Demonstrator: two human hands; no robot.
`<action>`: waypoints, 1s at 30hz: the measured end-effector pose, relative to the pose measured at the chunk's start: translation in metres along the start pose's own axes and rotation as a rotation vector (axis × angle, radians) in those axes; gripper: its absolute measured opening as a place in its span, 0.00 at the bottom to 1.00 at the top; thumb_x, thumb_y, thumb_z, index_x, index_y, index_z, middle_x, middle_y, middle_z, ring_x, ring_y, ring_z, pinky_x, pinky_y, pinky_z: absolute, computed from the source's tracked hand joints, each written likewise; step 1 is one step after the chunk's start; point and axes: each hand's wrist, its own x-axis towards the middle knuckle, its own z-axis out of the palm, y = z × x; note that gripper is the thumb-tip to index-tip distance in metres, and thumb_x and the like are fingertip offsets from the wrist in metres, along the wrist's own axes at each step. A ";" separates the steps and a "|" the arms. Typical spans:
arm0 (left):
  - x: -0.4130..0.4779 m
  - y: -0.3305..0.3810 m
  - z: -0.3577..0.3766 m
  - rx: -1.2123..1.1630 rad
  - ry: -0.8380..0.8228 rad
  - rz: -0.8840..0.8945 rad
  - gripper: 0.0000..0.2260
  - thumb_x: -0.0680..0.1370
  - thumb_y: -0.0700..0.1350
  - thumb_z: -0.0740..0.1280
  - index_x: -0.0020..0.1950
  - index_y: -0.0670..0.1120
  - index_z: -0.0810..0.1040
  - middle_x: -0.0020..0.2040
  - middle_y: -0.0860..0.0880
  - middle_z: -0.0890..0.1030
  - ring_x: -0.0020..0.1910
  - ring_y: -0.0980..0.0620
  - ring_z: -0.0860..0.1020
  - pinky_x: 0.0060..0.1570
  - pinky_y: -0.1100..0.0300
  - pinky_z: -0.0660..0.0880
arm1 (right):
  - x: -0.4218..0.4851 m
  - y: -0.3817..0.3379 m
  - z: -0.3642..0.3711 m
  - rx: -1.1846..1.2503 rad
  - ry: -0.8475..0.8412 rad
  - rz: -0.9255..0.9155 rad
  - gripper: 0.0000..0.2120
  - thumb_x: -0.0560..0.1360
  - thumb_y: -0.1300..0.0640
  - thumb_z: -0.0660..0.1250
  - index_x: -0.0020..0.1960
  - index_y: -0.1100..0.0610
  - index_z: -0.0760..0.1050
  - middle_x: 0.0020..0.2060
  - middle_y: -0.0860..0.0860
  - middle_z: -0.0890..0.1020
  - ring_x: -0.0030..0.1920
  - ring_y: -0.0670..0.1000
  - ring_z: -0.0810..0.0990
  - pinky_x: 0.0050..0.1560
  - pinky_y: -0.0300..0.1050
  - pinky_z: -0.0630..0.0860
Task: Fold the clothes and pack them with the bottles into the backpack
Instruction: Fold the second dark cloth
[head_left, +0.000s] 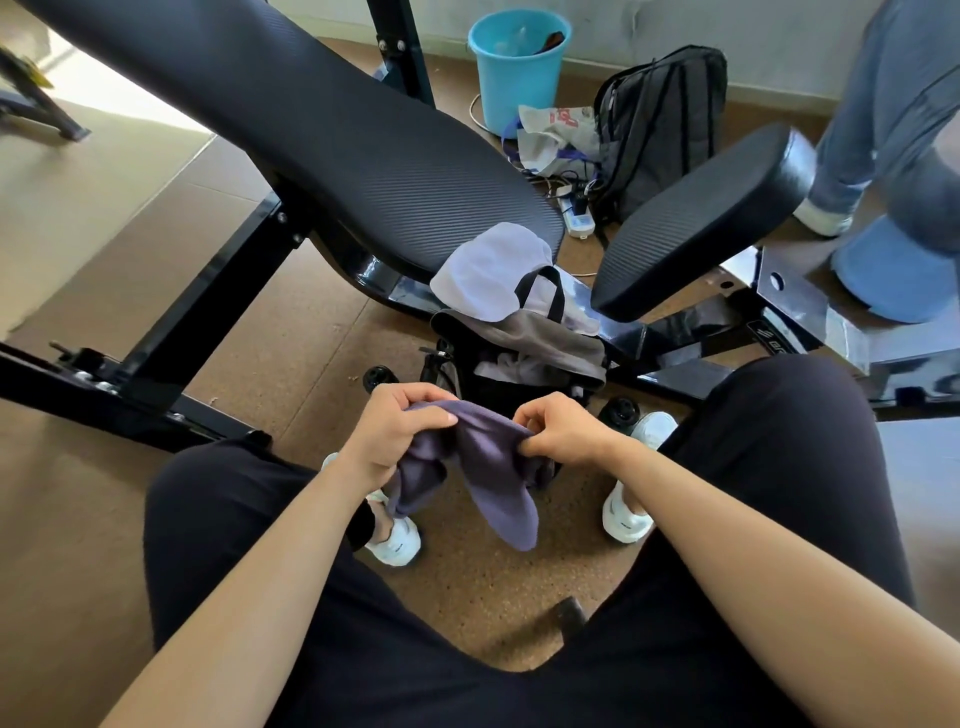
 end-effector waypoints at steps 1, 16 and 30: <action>0.001 0.001 -0.001 -0.077 0.054 -0.002 0.05 0.65 0.40 0.74 0.38 0.48 0.87 0.36 0.49 0.84 0.37 0.55 0.80 0.42 0.64 0.77 | 0.003 0.004 -0.002 0.002 0.030 0.010 0.03 0.71 0.61 0.75 0.42 0.55 0.82 0.33 0.50 0.81 0.35 0.47 0.77 0.41 0.45 0.75; 0.016 -0.012 -0.008 0.059 0.201 -0.036 0.04 0.73 0.42 0.77 0.44 0.49 0.85 0.38 0.53 0.85 0.41 0.55 0.81 0.48 0.57 0.75 | -0.017 -0.012 -0.038 0.132 0.291 -0.159 0.25 0.71 0.51 0.79 0.66 0.49 0.77 0.58 0.45 0.83 0.57 0.46 0.83 0.58 0.43 0.80; 0.011 -0.027 0.003 0.329 -0.119 -0.092 0.08 0.72 0.49 0.79 0.42 0.52 0.81 0.37 0.51 0.83 0.37 0.55 0.79 0.43 0.56 0.75 | -0.020 -0.026 -0.027 0.240 0.428 -0.069 0.08 0.77 0.56 0.73 0.39 0.56 0.80 0.30 0.45 0.77 0.33 0.41 0.73 0.39 0.43 0.69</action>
